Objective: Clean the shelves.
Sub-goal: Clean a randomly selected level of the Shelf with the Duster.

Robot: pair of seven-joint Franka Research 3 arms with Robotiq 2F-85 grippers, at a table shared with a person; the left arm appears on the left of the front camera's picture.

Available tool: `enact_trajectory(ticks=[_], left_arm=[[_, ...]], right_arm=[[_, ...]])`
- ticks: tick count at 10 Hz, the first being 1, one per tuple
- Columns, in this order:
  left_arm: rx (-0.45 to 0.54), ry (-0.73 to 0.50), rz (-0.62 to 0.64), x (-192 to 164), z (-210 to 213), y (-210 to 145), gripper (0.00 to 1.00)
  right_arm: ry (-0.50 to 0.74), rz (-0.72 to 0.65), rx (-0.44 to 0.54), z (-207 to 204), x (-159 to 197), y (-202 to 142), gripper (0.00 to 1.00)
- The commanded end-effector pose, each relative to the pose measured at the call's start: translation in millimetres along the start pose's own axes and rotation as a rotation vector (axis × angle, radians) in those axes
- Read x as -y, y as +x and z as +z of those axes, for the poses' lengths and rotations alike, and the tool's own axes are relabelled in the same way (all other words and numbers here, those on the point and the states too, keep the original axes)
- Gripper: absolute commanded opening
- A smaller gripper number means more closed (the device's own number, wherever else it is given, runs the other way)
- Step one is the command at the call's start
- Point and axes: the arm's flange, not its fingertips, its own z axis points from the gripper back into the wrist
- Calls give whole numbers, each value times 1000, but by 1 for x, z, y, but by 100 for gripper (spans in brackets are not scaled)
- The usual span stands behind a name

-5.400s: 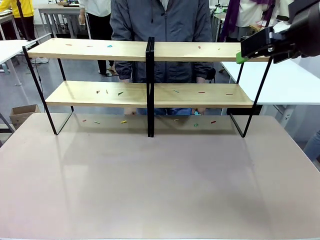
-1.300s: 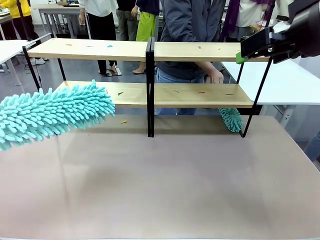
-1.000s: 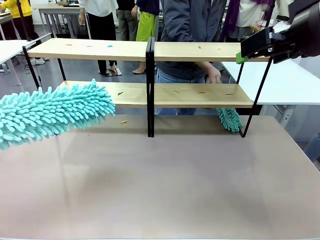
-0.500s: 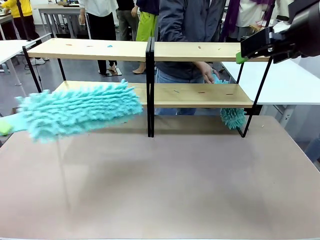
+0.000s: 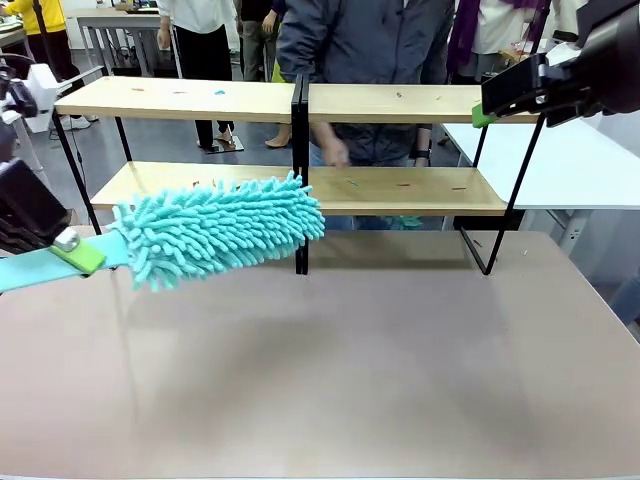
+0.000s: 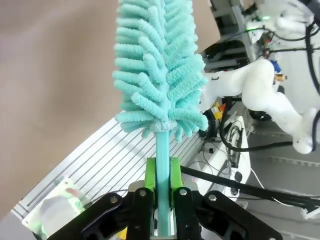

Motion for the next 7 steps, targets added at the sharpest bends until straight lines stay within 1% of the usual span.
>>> enact_trajectory(ticks=[1,2,3,4,5,6,7], left_arm=[[89,78,182,13,-25,9,12],[149,130,161,26,-48,19,12],[199,150,155,43,-67,30,12],[298,179,207,64,-90,48,12],[308,244,199,81,-112,61,12],[358,299,215,95,-131,72,12],[360,283,198,103,-143,79,12]], right_arm=[[2,-3,-1,0,0,0,100],[2,-3,-1,0,0,0,100],[2,-3,-1,0,0,0,100],[2,-3,-1,0,0,0,100],[2,-3,-1,0,0,0,100],[2,-3,-1,0,0,0,100],[2,-3,-1,0,0,0,100]])
